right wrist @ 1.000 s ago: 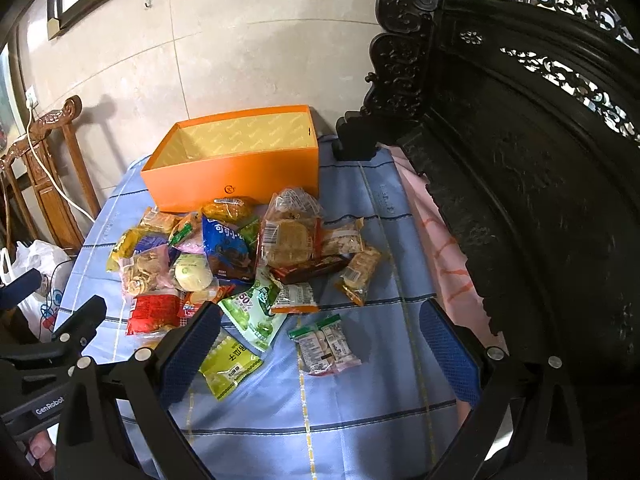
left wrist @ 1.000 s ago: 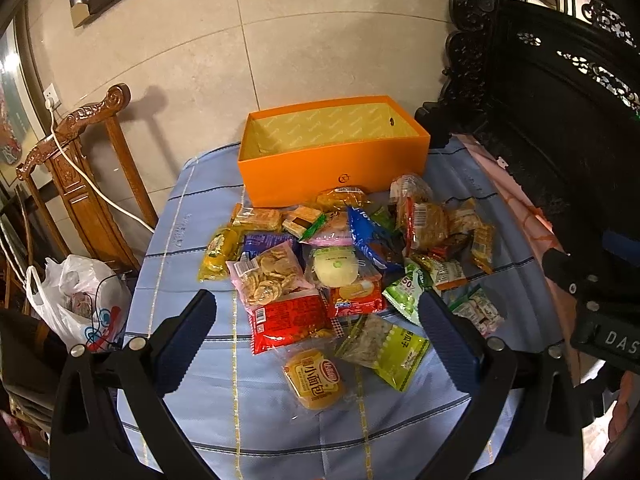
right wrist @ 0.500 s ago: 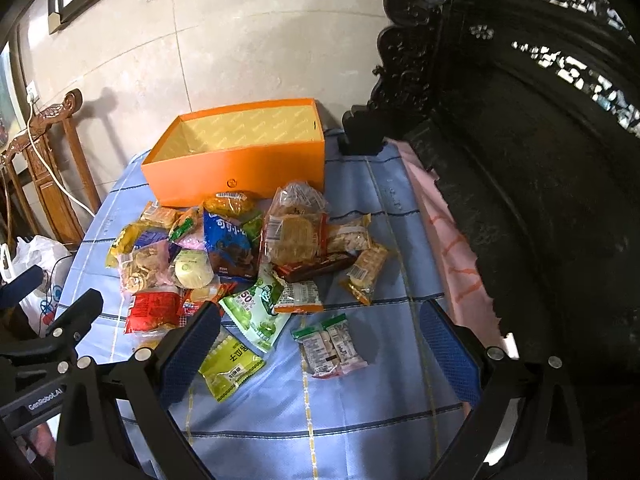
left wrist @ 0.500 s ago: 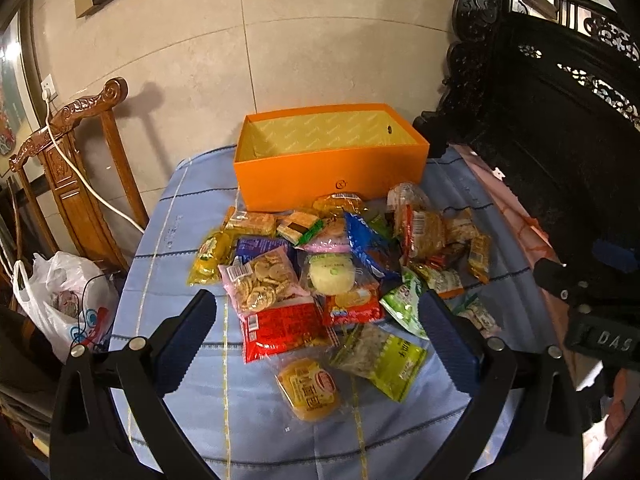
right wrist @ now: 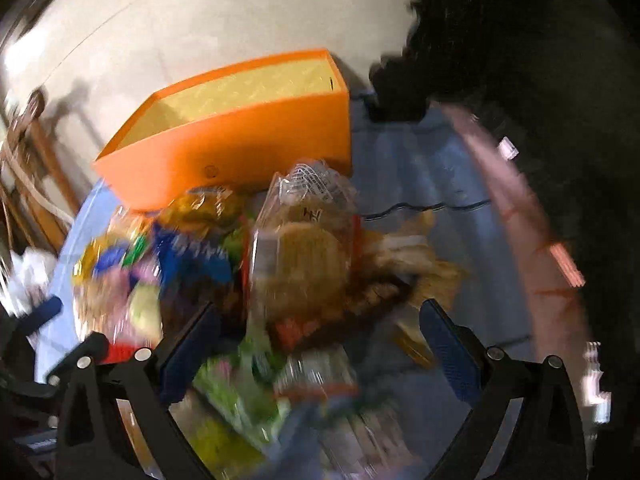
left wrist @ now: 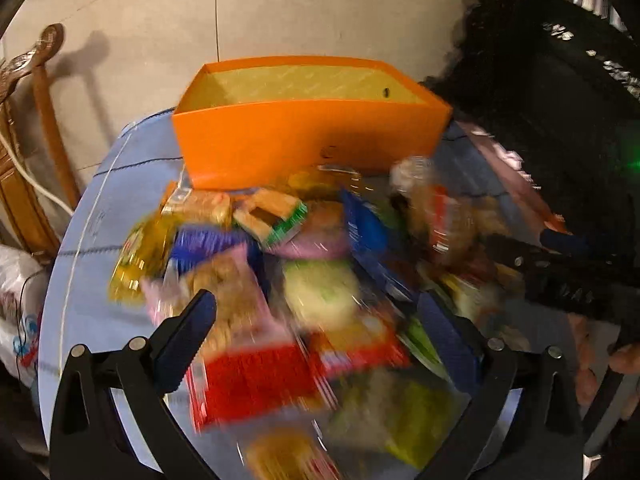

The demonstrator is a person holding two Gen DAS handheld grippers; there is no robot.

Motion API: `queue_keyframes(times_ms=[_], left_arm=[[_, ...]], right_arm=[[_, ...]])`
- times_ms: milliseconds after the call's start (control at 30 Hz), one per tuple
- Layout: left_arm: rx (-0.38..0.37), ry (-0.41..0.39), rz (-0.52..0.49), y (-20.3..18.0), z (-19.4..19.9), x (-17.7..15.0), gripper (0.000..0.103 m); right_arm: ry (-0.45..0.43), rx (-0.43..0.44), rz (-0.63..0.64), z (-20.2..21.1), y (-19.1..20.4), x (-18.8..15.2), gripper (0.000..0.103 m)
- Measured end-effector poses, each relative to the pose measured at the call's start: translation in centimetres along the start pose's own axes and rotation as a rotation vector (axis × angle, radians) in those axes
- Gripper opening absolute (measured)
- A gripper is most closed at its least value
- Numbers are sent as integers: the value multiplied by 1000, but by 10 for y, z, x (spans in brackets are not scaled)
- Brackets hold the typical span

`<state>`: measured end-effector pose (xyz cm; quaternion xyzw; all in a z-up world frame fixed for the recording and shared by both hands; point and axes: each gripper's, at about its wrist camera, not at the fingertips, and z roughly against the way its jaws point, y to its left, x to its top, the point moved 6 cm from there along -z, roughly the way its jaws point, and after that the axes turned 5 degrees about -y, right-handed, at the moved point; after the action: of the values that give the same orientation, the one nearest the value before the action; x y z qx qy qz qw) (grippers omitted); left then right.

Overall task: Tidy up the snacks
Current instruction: 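Grasp the blue snack bag with the left tool while the right tool grasps a bread roll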

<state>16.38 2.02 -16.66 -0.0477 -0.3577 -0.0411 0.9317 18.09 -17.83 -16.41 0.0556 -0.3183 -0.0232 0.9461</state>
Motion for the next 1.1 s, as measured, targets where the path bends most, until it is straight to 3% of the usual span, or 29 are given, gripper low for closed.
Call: queue_keyframes(times_ms=[67, 133, 233, 300, 367, 500, 600, 633, 667, 700, 733, 767, 833, 867, 1000, 1100], left_arm=[[-12, 16, 2, 6, -24, 9, 99], [-18, -17, -13, 10, -44, 21, 99], [-35, -1, -76, 7, -67, 23, 99], [-40, -46, -77, 3, -68, 24, 99], [-127, -79, -61, -12, -62, 30, 99], [-141, -86, -97, -39, -60, 30, 99], [-177, 8, -122, -56, -75, 18, 99], [-151, 24, -137, -60, -80, 14, 98], [-92, 23, -185, -66, -85, 11, 92], [-39, 18, -257, -74, -87, 7, 82], [3, 9, -331, -83, -90, 7, 65], [-11, 16, -318, -85, -88, 9, 58], [-129, 48, -176, -81, -80, 19, 36], [-158, 65, -122, -76, -78, 22, 35], [-190, 88, -76, -70, -70, 21, 30], [-265, 67, 8, -64, -49, 25, 28]], right_arm=[[9, 44, -42, -24, 1, 8, 99], [21, 30, -37, -48, 2, 14, 99], [28, 65, -51, -67, 4, 16, 99], [28, 76, -62, -73, 4, 16, 99], [35, 64, -43, -74, 1, 14, 99], [26, 50, -43, -72, -9, 12, 99], [33, 79, -76, -73, -17, 11, 99], [39, 86, -56, -75, -16, 10, 97], [46, 98, -31, -75, -13, 10, 85], [42, 98, -15, -72, -9, 11, 80], [45, 88, -17, -69, -10, 11, 78], [40, 76, -27, -64, -12, 11, 75], [9, 110, -83, -47, -19, 12, 75], [1, 119, -97, -39, -22, 12, 75], [-62, 112, -99, -6, -32, 19, 75], [-100, 113, -134, 16, -43, 30, 75]])
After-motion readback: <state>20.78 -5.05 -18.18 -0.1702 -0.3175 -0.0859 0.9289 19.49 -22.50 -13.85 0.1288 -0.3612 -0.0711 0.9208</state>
